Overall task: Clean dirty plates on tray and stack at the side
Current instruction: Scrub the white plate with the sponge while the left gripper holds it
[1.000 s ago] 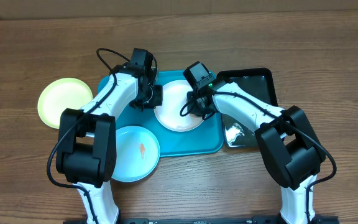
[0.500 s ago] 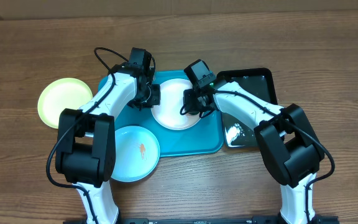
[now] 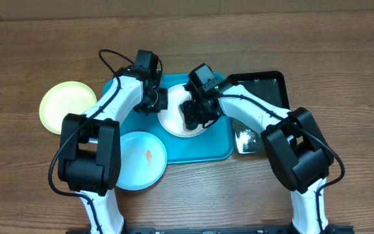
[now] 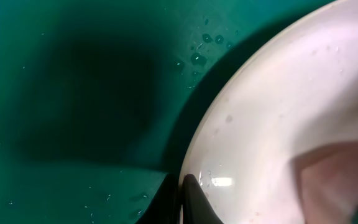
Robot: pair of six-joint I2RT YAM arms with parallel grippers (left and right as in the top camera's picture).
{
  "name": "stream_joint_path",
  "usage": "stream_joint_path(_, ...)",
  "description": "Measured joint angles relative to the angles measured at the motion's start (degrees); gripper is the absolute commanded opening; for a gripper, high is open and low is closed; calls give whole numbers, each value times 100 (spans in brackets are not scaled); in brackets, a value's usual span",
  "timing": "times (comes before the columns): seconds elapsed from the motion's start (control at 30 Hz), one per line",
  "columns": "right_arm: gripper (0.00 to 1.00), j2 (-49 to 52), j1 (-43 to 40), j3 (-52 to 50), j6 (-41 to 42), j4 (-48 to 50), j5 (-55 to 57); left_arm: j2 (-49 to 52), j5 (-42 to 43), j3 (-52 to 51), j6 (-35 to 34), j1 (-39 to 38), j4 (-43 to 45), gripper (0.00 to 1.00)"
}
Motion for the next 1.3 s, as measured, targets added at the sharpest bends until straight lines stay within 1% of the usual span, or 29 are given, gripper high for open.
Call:
stream_joint_path(0.13,4,11,-160,348,-186,-400,-256,0,81,0,-2,-11,15,4)
stream_joint_path(0.3,4,9,-385,603,-614,-426,-282,0,125,0,-2,-11,22,4)
stream_joint_path(0.43,4,9,-407,603,-890,-380,282,0,125,0,-2,-11,22,4)
stream_joint_path(0.6,4,9,-404,603,-1178,-42,802,0,125,0,-2,-11,24,4)
stream_joint_path(0.87,4,9,-404,603,-1325,323,1300,0,127,0,-2,-11,28,4)
stream_joint_path(1.07,4,76,-404,601,-1342,658,1399,0,129,-2,-2,-11,31,4)
stream_joint_path(1.3,4,98,-404,597,-1340,726,1423,0,140,0,-2,-11,39,4)
